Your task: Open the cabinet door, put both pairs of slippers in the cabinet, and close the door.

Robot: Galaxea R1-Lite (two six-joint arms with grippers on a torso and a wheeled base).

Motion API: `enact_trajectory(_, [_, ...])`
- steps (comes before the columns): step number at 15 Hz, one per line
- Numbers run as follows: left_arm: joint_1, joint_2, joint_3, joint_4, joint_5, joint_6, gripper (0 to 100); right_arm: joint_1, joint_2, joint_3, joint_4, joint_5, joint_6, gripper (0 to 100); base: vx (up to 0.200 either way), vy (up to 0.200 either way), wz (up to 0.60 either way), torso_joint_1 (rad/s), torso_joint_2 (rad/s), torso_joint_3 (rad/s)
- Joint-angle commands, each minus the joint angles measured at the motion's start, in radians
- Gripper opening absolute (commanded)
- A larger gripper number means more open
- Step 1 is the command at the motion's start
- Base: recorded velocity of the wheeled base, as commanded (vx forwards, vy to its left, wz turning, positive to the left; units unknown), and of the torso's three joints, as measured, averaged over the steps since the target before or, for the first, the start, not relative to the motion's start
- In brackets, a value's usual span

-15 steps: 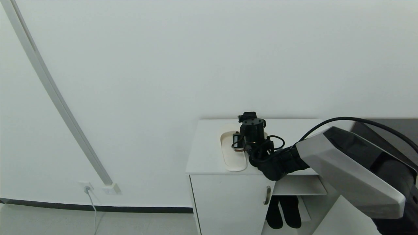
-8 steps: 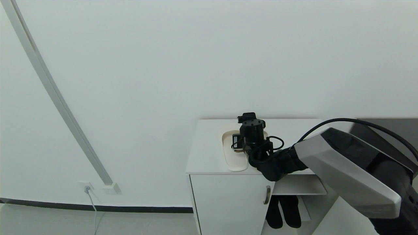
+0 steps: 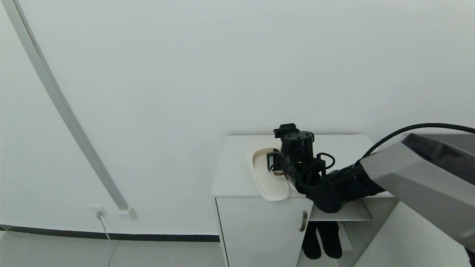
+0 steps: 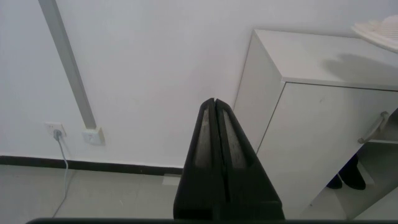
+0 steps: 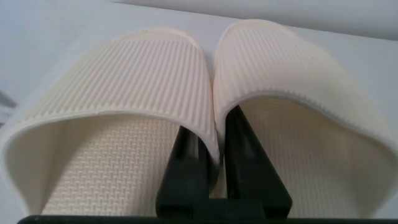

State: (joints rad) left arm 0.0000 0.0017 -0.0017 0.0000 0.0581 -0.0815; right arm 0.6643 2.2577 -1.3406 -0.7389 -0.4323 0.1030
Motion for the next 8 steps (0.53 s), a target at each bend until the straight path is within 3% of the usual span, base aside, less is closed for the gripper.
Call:
enact_trajectory(1, [0.000, 0.000, 0.000, 0.000, 0.000, 0.002, 0, 0.018, -0.214, 0.248, -0.088, 0.098, -0.012, 0, 0.000, 0.000, 0.00, 0.000, 0.00, 0.000])
enact_trajectory(4, [0.000, 0.000, 0.000, 0.000, 0.000, 0.006, 0, 0.026, -0.372, 0.506, -0.201, 0.244, -0.049, 0, 0.000, 0.000, 0.00, 0.000, 0.00, 0.000])
enact_trajectory(8, [0.000, 0.000, 0.000, 0.000, 0.000, 0.008, 0, 0.063, -0.443, 0.600, -0.200, 0.276, -0.051, 0, 0.000, 0.000, 0.00, 0.000, 0.00, 0.000])
